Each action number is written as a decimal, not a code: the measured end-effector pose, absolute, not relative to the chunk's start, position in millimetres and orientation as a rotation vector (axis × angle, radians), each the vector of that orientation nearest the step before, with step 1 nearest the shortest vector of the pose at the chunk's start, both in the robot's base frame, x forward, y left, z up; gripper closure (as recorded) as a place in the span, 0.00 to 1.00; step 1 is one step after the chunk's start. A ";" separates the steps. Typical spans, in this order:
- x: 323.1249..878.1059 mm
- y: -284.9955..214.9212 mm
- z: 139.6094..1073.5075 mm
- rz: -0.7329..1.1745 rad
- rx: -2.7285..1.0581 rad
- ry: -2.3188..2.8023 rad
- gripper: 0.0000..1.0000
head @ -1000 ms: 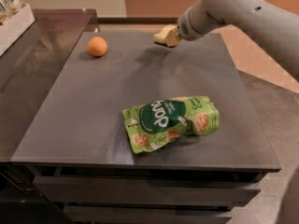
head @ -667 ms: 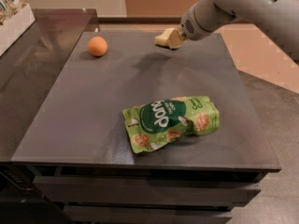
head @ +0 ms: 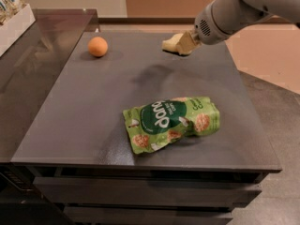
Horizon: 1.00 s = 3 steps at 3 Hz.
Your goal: Move sponge near green rice chip bag
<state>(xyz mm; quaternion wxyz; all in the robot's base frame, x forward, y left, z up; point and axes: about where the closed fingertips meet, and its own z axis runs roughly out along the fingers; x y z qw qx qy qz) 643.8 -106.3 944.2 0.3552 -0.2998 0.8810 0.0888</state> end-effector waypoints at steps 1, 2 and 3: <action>612.9 -111.9 942.6 0.251 -0.768 2.294 1.00; 587.1 -112.2 929.8 0.286 -0.765 2.318 1.00; 567.6 -111.1 917.8 0.316 -0.767 2.340 0.84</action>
Offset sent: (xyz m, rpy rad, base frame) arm -0.0893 -0.0095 -0.0345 0.0506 0.1008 0.0009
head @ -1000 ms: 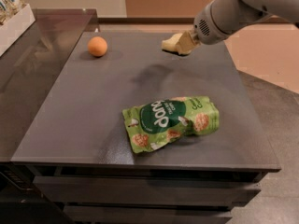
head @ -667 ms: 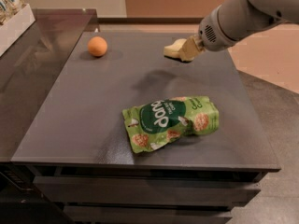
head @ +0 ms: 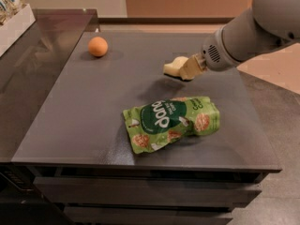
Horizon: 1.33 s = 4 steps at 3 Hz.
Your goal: Move sponge near green rice chip bag
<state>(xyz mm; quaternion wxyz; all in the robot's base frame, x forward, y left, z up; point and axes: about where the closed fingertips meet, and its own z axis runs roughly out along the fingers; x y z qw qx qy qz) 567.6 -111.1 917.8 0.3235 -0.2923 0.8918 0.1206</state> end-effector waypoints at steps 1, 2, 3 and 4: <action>552.4 -110.8 910.4 0.341 -0.764 2.362 0.61; 551.9 -109.7 911.4 0.340 -0.767 2.360 0.36; 551.2 -108.8 912.4 0.338 -0.769 2.359 0.14; 550.6 -107.7 913.5 0.337 -0.772 2.357 0.00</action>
Offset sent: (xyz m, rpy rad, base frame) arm -0.0139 0.0002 -0.0068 0.0087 0.0256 0.0012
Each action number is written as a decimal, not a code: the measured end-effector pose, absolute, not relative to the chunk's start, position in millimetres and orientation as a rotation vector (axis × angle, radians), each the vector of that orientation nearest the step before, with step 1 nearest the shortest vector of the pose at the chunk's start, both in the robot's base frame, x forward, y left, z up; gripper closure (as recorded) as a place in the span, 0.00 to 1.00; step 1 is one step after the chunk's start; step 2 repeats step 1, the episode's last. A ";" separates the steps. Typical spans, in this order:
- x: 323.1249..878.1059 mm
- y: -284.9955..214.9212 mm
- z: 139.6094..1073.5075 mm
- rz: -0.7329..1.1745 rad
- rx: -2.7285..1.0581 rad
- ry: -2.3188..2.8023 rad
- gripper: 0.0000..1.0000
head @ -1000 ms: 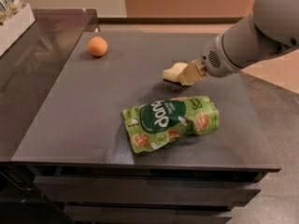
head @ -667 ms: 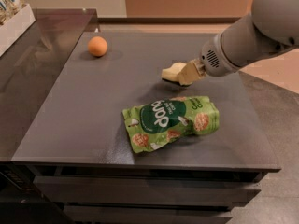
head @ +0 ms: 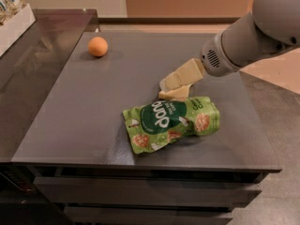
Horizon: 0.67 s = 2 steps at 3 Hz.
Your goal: Move sponge near green rice chip bag
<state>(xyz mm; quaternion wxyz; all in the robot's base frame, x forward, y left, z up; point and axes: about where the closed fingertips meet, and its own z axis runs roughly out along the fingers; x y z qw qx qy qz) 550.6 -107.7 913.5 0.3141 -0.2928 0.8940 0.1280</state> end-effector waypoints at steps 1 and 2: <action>550.6 -107.6 913.6 0.337 -0.772 2.357 0.00; 550.6 -107.6 913.6 0.337 -0.772 2.357 0.00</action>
Offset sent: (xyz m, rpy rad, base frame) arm 0.0000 0.0000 0.0000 0.0000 0.0000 0.0000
